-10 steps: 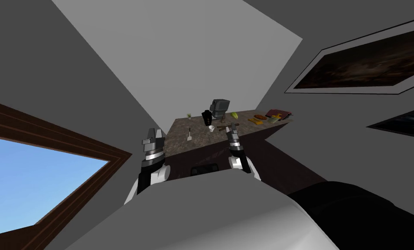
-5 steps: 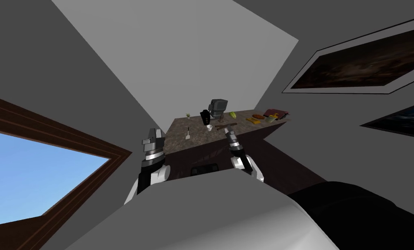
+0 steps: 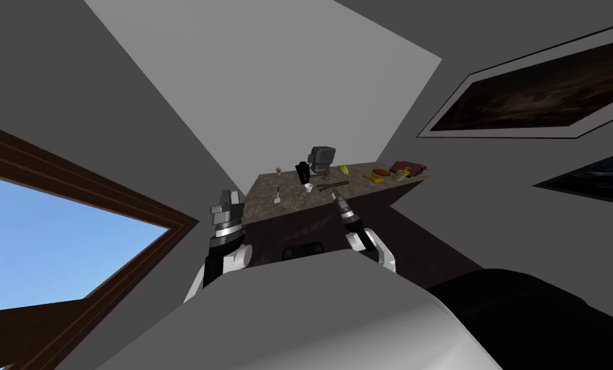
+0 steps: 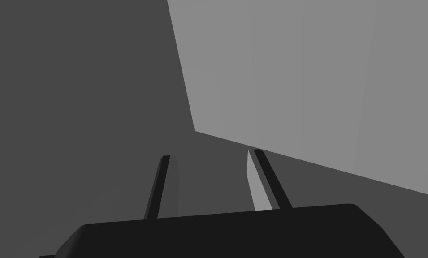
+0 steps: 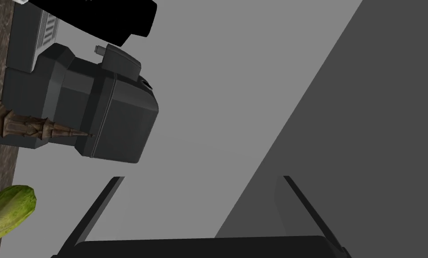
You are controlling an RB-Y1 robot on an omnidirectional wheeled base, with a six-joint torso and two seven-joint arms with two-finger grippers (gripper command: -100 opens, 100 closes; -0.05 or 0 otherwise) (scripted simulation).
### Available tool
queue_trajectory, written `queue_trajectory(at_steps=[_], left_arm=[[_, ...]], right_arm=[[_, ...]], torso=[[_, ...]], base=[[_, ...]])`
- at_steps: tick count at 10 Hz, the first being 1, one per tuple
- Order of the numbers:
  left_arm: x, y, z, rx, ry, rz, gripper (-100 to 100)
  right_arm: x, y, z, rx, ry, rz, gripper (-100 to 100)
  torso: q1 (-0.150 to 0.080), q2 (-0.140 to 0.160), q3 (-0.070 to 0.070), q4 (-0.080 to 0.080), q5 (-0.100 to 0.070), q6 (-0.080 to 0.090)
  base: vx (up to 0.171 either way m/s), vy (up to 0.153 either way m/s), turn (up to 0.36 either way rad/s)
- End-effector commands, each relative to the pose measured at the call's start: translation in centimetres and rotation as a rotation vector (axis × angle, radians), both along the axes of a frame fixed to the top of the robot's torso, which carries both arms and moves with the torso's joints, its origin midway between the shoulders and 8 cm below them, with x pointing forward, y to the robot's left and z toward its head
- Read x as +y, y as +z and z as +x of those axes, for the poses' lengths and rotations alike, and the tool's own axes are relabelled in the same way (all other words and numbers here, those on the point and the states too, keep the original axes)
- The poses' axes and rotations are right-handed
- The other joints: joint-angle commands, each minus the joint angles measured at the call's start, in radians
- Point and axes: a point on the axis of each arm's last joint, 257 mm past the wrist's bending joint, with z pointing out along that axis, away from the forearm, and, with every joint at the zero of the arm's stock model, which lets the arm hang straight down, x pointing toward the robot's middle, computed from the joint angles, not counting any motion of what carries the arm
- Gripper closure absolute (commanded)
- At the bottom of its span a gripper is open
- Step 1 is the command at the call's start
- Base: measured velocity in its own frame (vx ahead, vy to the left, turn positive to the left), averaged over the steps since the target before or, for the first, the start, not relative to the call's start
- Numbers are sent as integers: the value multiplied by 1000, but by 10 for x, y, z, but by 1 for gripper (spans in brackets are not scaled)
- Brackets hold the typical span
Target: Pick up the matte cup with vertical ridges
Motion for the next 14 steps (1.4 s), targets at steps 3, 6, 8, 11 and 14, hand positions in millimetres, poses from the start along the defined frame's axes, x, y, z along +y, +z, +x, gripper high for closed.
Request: queue_trajectory(at_steps=[3, 6, 8, 11, 14], left_arm=[[0, 0, 0, 0, 0, 0, 0], [0, 0, 0, 0, 0, 0, 0], [0, 0, 0, 0, 0, 0, 0], [0, 0, 0, 0, 0, 0, 0], [0, 0, 0, 0, 0, 0, 0]], right_arm=[[-9, -40, 7, 92, 17, -133, -100], [-24, -76, 9, 171, 22, -235, -100], [-35, -94, 9, 214, 28, -300, -100], [-57, -125, 7, 286, 31, -402, -100], [-79, -145, 5, 338, 33, -484, -100]], torso=[[1, 0, 0, 0, 0, 0], [3, 0, 0, 0, 1, 0], [3, 0, 0, 0, 1, 0], [4, -1, 0, 0, 1, 0], [5, -2, -1, 0, 1, 0]], base=[[-73, -24, 61], [-63, 5, 101], [-62, 21, 95], [-59, 36, 141], [-35, 44, 107]])
